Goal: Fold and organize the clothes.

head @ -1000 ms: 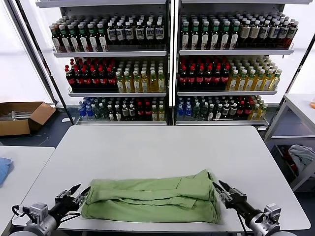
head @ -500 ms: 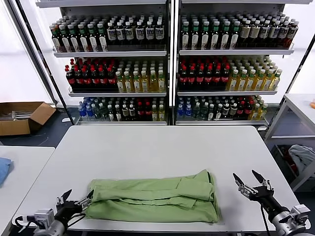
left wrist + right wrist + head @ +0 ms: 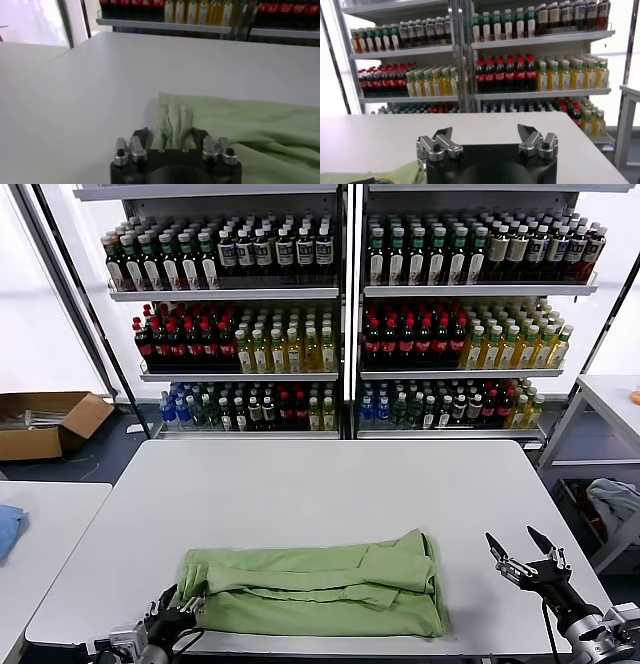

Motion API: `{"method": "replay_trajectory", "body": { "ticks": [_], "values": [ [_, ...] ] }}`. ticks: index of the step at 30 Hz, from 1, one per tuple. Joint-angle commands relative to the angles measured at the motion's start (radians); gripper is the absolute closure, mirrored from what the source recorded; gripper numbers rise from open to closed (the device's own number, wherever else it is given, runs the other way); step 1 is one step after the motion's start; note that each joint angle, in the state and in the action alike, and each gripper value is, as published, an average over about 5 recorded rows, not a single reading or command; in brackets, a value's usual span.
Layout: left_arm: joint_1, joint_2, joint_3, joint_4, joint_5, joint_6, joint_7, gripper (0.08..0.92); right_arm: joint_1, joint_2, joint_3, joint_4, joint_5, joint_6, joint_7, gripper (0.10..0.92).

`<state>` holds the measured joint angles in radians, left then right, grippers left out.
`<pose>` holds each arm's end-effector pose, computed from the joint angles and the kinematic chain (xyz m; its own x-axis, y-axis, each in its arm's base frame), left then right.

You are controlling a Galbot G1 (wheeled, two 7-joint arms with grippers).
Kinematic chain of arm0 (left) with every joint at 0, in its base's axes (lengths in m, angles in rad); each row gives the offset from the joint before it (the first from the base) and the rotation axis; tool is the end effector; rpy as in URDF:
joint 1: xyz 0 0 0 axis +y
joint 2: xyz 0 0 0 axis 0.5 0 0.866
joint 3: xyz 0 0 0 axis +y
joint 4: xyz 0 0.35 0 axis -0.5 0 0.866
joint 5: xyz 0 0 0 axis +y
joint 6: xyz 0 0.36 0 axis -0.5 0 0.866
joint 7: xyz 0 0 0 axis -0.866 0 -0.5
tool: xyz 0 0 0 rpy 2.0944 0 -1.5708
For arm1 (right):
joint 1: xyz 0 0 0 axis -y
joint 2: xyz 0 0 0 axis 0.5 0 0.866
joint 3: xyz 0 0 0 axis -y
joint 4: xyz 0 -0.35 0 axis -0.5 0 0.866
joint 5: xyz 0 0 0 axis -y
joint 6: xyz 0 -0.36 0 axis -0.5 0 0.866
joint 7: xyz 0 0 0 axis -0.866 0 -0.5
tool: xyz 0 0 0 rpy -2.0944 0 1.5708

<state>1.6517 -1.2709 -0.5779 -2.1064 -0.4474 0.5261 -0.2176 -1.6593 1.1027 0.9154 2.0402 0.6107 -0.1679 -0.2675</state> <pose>0.1669 0.0652 -0.3023 -0.8120 -0.0439 0.5820 -0.0850 0.9954 -0.0436 0.1787 -0.1939 -0.2619 -0.9699 -0.1708 0.1737 -0.1620 0.9847 0.0635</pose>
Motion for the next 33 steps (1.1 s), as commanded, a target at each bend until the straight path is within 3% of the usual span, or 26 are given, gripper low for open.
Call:
{"method": "replay_trajectory", "body": {
  "ticks": [1,10,16,21,26,29,33],
  "values": [
    [0.005,-0.040,0.052,0.016,0.031,-0.016,-0.045,0.484,-0.002,0.000,0.012,-0.004,0.000,0.009,0.001,0.203],
    [-0.022,0.028,-0.038,0.025,0.167,-0.170,-0.032,0.744,0.007,-0.005,0.004,-0.007,0.004,0.009,0.000,0.203],
    [-0.078,0.151,-0.294,0.088,0.130,-0.241,0.019,0.889,0.019,-0.001,0.008,0.001,0.012,0.005,0.005,0.203],
    [-0.118,0.337,-0.497,0.258,0.063,-0.311,0.169,0.903,0.015,-0.009,0.008,0.006,0.019,0.006,0.005,0.203],
    [-0.139,0.460,-0.576,0.400,0.018,-0.351,0.271,0.903,0.018,-0.010,-0.004,0.012,0.021,0.007,0.006,0.203],
    [-0.143,0.470,-0.587,0.375,-0.007,-0.333,0.279,0.903,0.017,-0.010,-0.008,0.018,0.021,0.007,0.006,0.203],
    [-0.130,0.398,-0.554,0.208,-0.013,-0.276,0.267,0.903,0.010,-0.009,-0.006,0.026,0.023,0.008,0.006,0.203]
  ]
}}
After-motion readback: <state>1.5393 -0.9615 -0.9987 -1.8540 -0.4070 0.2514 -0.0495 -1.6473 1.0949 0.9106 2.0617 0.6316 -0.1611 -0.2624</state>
